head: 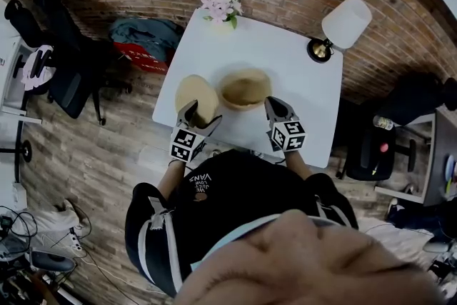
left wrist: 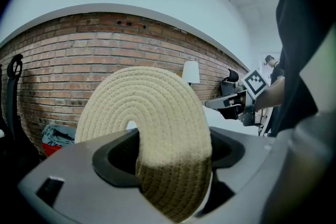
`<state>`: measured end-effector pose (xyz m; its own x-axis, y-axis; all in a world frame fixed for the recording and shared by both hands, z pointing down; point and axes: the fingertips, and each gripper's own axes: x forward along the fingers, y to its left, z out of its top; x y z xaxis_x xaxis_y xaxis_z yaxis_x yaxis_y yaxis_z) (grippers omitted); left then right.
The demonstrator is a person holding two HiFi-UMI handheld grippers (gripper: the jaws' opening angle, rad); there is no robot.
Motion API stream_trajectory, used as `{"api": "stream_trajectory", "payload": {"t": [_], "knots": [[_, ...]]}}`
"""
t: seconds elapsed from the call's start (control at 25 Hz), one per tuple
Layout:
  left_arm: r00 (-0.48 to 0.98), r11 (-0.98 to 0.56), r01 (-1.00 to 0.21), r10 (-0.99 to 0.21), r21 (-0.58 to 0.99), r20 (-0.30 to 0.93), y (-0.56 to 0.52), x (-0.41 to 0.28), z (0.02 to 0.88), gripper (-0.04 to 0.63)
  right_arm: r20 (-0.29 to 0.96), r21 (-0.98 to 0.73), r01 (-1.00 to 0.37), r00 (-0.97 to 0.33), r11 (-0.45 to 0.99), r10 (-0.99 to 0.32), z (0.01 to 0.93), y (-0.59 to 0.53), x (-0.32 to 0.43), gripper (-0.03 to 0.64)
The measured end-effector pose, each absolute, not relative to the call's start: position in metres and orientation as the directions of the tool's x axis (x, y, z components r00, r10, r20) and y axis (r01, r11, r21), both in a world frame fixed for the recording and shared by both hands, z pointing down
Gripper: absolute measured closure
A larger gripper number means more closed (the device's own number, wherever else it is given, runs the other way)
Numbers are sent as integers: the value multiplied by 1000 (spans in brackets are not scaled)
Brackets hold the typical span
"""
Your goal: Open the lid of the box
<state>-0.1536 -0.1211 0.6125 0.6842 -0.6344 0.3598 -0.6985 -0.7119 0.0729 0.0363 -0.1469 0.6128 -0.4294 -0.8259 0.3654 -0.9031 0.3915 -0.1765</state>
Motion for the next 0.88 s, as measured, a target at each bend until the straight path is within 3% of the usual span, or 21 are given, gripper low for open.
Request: {"api": "stream_trajectory", "payload": {"t": [0.88], "knots": [[715,-744,-662,-593,89,369,-114,-152,614,222,408,-147,-924,-381,352,-830,610,-137,42,614]]}}
